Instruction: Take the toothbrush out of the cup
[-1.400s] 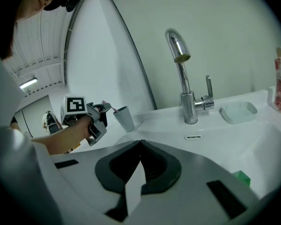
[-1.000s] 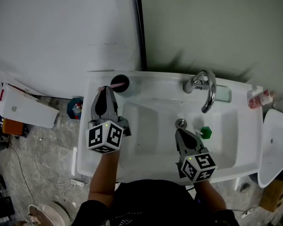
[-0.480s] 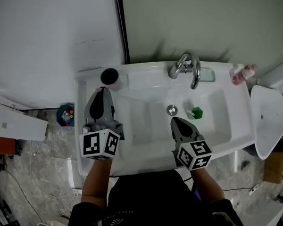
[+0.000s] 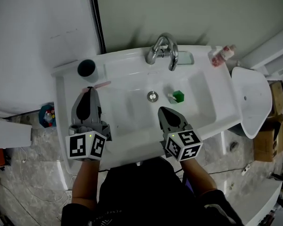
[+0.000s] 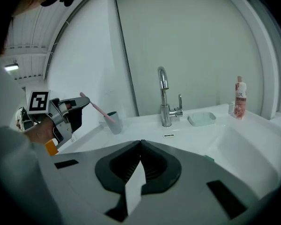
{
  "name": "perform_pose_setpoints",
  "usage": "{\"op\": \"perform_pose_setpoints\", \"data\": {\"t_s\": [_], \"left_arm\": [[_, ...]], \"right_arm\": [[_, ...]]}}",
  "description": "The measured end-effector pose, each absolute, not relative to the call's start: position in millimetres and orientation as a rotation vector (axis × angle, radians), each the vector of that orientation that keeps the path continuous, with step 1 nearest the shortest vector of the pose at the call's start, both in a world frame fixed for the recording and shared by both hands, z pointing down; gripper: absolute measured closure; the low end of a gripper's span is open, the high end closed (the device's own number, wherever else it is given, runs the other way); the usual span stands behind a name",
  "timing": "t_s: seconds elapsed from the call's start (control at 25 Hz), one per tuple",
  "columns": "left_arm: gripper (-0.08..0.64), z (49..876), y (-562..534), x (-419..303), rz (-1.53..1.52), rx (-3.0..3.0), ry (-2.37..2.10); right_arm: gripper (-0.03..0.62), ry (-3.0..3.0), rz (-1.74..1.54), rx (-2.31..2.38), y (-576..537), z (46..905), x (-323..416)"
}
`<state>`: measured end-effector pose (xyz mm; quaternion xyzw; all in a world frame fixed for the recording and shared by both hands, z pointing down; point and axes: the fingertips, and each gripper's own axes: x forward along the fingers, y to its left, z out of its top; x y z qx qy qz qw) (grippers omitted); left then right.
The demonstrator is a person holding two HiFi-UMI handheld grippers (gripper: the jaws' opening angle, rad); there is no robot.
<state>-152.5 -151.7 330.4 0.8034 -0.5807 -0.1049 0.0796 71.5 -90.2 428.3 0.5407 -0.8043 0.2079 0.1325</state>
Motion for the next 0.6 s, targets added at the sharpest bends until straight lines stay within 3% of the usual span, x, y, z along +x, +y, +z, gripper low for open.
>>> {"op": "perform_pose_setpoints", "data": {"t_s": [0.6], "left_arm": [[0.537,370.8,-135.5,-63.9,-0.180,2.338,-1.664]], "right_arm": [[0.581,-2.312,0.537,1.430,-104.5,444.7,152.1]]}}
